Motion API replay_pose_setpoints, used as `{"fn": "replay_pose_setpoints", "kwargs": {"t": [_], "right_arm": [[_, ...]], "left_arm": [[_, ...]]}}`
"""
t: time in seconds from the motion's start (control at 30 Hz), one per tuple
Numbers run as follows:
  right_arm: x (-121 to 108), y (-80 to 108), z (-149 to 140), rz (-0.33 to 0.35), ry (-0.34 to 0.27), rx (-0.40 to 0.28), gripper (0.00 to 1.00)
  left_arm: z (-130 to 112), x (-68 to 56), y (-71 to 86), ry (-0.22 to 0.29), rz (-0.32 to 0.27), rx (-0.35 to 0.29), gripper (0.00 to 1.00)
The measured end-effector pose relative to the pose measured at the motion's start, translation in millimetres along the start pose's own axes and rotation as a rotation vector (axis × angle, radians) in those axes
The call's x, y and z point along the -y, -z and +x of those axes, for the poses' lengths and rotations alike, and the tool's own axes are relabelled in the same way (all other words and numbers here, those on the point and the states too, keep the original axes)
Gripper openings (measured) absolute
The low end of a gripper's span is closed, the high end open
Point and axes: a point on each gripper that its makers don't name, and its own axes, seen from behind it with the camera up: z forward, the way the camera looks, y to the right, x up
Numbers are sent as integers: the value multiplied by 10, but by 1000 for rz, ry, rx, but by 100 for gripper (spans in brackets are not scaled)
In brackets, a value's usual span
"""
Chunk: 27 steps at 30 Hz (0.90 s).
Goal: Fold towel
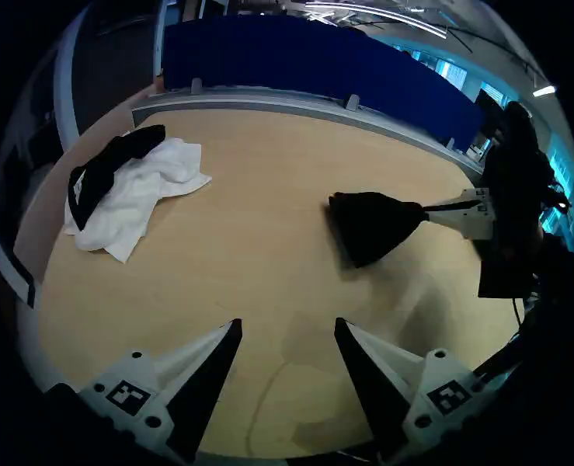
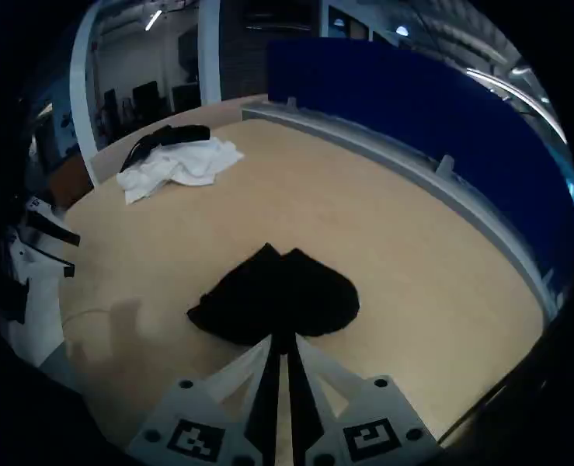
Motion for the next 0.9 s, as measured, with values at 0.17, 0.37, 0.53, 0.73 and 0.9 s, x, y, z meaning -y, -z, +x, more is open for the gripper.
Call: {"fn": "replay_pose_setpoints", "kwargs": {"t": [0.17,0.37,0.53,0.73,0.9], "right_arm": [[-66,223,376,1,21,-64,6],[-168,481,804,-10,42,-140,6],[-258,630,971,-27,58,-169,6],[-336,713,1008,-40,56,-180,6],[-373,752,1045,-48,43,-193,6]], "left_arm": [[45,9,3,-2,1,-10,88],[97,-8,-14,-7,0,-23,88],[134,-58,-19,-12,-7,-30,88],[161,-124,-9,-21,-15,-36,88],[184,-169,11,-29,-22,-39,88]]}}
